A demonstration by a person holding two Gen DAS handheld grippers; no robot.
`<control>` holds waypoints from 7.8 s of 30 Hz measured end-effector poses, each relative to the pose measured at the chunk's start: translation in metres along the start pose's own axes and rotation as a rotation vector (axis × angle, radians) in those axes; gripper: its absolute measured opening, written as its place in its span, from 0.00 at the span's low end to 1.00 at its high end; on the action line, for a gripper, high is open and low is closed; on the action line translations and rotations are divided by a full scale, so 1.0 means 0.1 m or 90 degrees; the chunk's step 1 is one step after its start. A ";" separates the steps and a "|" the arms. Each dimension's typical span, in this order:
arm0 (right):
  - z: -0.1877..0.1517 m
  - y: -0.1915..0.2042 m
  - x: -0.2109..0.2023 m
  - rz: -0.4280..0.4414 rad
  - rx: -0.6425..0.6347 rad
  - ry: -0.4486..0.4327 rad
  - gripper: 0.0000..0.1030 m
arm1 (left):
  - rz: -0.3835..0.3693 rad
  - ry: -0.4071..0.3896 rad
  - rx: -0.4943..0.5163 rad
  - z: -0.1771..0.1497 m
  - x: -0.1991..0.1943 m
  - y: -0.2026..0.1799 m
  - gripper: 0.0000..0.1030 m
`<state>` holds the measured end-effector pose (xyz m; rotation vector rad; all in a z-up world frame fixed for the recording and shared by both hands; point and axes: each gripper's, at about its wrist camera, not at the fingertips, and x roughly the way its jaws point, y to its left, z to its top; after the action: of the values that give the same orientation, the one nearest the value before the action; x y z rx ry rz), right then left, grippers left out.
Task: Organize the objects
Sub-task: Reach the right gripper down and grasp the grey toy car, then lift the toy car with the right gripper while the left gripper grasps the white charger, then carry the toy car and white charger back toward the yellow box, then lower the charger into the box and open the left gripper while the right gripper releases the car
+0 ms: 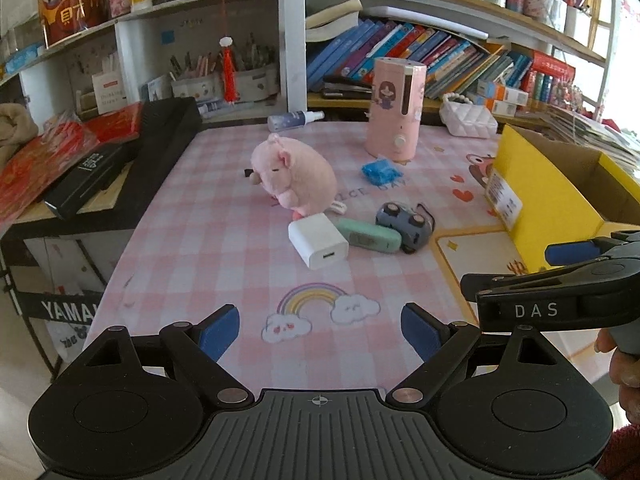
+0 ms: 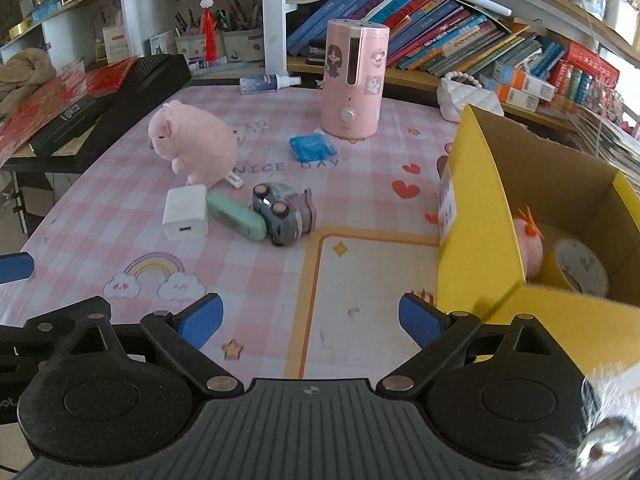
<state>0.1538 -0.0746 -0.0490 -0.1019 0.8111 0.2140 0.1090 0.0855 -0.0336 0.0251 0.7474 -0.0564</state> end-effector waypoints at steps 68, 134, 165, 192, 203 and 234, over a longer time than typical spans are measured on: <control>0.71 -0.24 0.77 0.093 -0.025 0.006 0.41 | 0.022 0.106 -0.066 0.47 1.04 0.08 0.40; -1.49 -0.39 -1.42 -0.106 0.219 -0.010 0.41 | -0.219 0.015 0.116 -0.69 -0.87 -0.66 0.40; -1.50 -1.38 -1.42 -0.191 0.319 0.005 0.41 | -0.340 -0.019 0.242 -0.27 -0.62 -1.72 0.40; -0.08 -2.39 -1.11 -0.136 0.200 -0.143 0.41 | -0.303 -0.117 0.174 0.84 0.00 -2.36 0.40; 0.18 -2.61 -0.52 -0.087 0.131 -0.093 0.41 | -0.241 -0.058 0.194 0.85 0.51 -2.60 0.40; 0.37 -2.70 0.35 -0.010 0.021 0.094 0.41 | -0.161 -0.016 0.260 0.77 0.88 -2.90 0.40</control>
<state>0.2648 -0.3254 -0.0465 -0.0937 0.9598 0.1802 0.2079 -0.2112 -0.0376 0.3190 0.7013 -0.4491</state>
